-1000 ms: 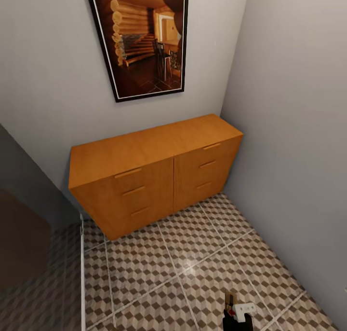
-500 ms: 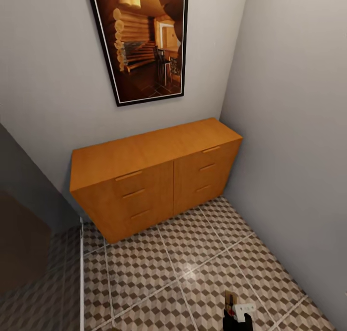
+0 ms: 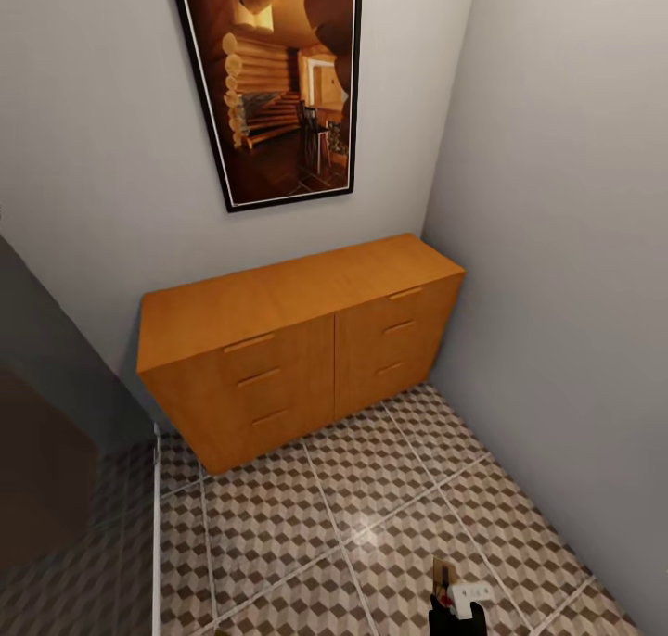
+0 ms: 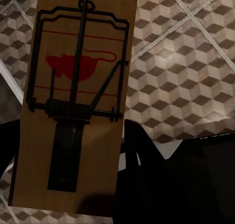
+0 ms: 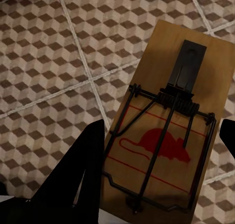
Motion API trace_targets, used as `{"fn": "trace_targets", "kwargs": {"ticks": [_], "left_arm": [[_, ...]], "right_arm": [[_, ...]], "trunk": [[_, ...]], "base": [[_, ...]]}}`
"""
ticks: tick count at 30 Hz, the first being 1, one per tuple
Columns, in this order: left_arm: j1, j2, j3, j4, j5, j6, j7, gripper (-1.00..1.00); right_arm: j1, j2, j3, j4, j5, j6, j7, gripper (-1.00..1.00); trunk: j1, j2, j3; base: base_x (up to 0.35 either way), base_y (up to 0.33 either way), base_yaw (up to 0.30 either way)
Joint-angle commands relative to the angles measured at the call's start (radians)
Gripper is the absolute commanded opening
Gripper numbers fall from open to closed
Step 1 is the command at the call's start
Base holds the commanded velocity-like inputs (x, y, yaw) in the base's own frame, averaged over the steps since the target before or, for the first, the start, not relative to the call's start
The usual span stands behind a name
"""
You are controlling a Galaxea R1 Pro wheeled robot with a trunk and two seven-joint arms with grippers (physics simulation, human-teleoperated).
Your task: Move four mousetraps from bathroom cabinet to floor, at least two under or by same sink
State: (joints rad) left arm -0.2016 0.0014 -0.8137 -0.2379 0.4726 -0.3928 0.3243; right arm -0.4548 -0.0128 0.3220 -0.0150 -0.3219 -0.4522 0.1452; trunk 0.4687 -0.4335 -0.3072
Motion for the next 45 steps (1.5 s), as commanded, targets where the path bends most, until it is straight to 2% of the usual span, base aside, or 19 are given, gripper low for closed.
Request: {"fn": "trace_targets", "kwargs": {"ticks": [1,45], "left_arm": [[-0.001,0.000,-0.008,0.000,0.001,-0.001,0.009,-1.00],[-0.001,0.000,-0.008,0.002,0.002,-0.001,0.009,-1.00]], "right_arm": [[-0.001,0.000,0.003,0.001,-0.011,-0.003,0.008,-1.00],[-0.001,0.002,0.003,0.001,-0.011,0.000,0.008,-1.00]], "trunk": [[0.000,-0.002,0.000],[0.000,-0.002,0.069]], "base": [[0.000,0.000,0.000],[0.000,0.000,0.000]]}}
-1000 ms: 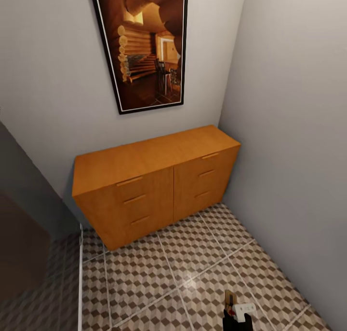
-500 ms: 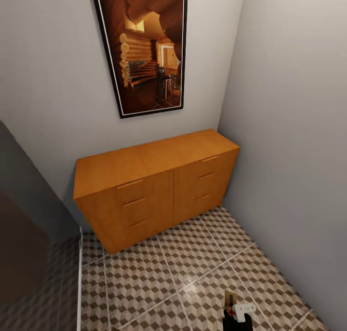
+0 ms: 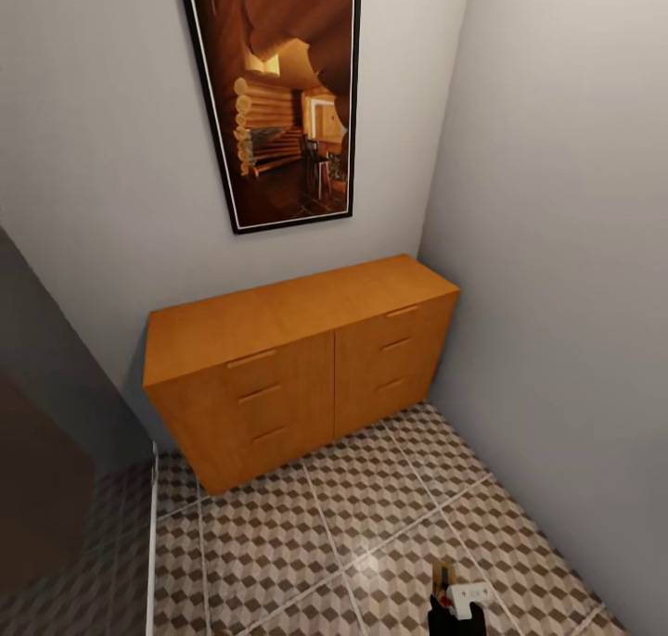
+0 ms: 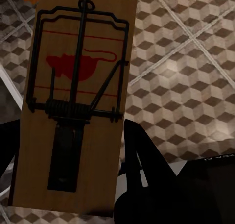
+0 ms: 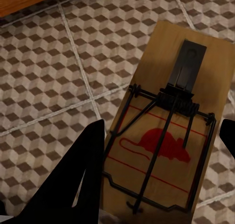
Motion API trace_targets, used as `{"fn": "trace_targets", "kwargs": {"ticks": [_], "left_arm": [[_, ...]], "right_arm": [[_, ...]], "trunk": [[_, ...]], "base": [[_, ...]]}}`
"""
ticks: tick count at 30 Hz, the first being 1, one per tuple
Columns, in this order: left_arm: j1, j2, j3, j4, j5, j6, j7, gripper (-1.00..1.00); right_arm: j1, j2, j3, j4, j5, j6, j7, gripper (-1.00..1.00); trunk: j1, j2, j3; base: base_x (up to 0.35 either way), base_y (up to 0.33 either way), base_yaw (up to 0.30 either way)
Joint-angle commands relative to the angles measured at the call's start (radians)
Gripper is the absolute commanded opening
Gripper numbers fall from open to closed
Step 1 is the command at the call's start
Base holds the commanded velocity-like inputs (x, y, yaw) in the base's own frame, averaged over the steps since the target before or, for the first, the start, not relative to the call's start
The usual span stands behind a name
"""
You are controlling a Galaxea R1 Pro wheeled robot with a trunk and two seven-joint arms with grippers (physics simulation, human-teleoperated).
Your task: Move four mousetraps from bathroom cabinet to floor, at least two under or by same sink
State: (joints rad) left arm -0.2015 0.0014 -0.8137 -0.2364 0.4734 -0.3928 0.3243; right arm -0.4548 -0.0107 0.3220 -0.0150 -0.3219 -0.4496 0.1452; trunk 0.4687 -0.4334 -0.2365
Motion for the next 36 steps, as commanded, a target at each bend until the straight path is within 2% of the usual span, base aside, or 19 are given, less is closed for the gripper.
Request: {"fn": "trace_targets", "kwargs": {"ticks": [1,36], "left_arm": [[-0.001,0.000,-0.008,0.000,0.001,-0.001,0.009,-1.00],[-0.001,0.000,-0.008,-0.001,0.001,-0.001,0.009,-1.00]], "right_arm": [[-0.001,0.000,0.003,0.001,-0.011,-0.003,0.008,-1.00],[-0.001,0.000,0.003,0.001,-0.011,-0.003,-0.012,-1.00]], "trunk": [[0.001,-0.002,0.000],[0.001,-0.002,0.055]], "base": [[0.000,0.000,0.000],[0.000,0.000,0.000]]}}
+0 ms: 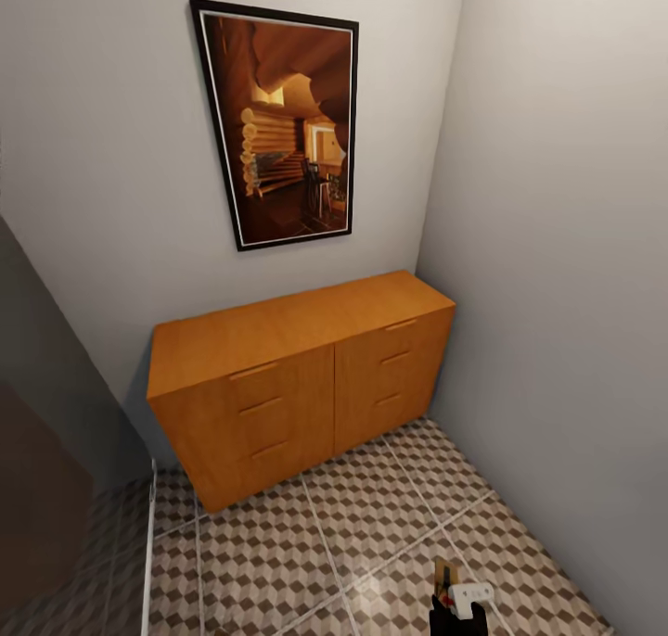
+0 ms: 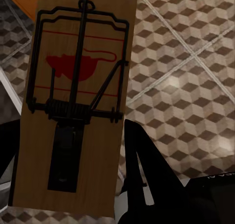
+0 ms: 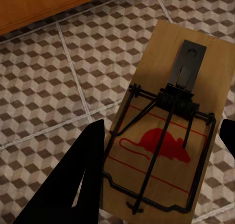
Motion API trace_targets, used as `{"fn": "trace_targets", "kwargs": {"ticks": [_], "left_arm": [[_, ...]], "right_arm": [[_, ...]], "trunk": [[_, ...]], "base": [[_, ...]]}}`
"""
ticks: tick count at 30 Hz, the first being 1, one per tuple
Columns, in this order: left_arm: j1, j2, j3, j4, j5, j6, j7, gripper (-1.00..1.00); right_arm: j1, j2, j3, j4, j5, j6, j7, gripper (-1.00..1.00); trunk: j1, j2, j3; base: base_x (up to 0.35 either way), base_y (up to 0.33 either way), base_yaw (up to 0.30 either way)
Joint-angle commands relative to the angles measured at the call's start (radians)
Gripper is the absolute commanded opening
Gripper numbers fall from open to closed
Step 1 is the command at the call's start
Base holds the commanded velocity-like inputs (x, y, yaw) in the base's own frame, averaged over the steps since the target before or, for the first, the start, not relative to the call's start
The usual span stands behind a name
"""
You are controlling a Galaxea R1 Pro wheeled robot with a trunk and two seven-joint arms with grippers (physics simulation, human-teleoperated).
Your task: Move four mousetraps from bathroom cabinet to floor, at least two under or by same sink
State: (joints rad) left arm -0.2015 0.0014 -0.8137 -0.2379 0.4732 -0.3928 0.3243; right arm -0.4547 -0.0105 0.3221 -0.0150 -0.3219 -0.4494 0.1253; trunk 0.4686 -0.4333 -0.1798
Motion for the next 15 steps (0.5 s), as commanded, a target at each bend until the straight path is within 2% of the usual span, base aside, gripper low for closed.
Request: {"fn": "trace_targets", "kwargs": {"ticks": [1,15], "left_arm": [[-0.001,0.000,-0.008,0.000,0.001,-0.001,0.009,-1.00],[-0.001,0.000,-0.008,0.000,0.002,-0.001,0.009,-1.00]], "right_arm": [[-0.001,0.000,0.003,0.001,-0.011,-0.003,0.008,-1.00],[-0.001,0.000,0.003,0.001,-0.011,-0.003,0.008,-1.00]], "trunk": [[0.001,-0.002,0.000],[0.001,-0.002,0.022]], "base": [[0.000,0.000,0.000],[0.000,0.000,0.000]]}}
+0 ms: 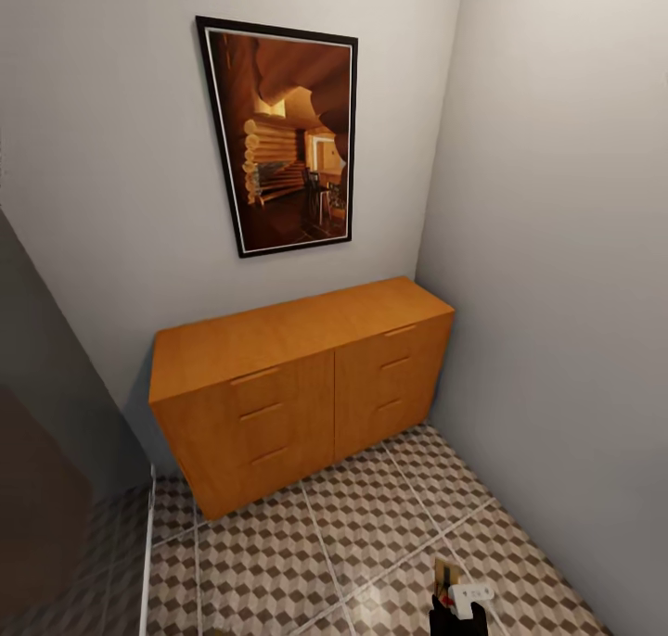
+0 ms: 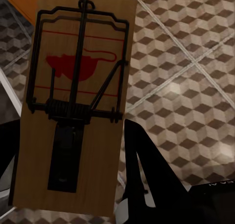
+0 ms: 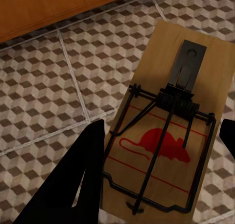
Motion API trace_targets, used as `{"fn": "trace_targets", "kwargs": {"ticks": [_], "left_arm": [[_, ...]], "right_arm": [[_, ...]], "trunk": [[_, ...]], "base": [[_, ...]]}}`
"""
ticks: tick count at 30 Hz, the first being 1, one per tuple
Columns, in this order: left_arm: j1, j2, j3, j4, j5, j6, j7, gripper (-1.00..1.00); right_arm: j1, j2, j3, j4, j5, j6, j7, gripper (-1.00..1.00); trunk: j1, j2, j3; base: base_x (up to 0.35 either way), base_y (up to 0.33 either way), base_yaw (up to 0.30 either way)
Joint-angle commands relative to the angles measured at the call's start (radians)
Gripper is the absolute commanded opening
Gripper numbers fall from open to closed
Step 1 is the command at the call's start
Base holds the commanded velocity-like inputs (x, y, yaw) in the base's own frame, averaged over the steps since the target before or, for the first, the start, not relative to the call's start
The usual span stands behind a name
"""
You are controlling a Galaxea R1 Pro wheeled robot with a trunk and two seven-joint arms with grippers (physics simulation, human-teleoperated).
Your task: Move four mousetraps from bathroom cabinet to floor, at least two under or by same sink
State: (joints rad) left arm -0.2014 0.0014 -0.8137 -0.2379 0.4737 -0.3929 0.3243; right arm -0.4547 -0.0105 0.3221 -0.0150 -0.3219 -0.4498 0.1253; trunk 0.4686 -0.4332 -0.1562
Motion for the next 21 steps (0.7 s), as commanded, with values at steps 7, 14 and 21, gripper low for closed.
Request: {"fn": "trace_targets", "kwargs": {"ticks": [7,14,21], "left_arm": [[-0.001,0.000,-0.009,0.000,0.001,-0.001,0.009,-1.00],[-0.001,0.000,-0.009,0.000,0.002,-0.001,0.009,-1.00],[-0.001,0.000,-0.009,0.000,0.002,-0.001,0.009,-1.00]], "right_arm": [[-0.001,0.000,0.003,0.001,-0.011,-0.003,0.008,-1.00],[-0.001,0.000,0.003,0.001,-0.011,-0.004,0.008,-1.00],[-0.001,0.000,0.003,0.001,-0.011,-0.004,0.008,-1.00]], "trunk": [[0.001,-0.002,0.009],[0.001,-0.002,0.020],[0.001,-0.002,0.031]], "base": [[0.000,0.000,0.000],[0.000,0.000,0.000],[0.000,0.000,0.000]]}}
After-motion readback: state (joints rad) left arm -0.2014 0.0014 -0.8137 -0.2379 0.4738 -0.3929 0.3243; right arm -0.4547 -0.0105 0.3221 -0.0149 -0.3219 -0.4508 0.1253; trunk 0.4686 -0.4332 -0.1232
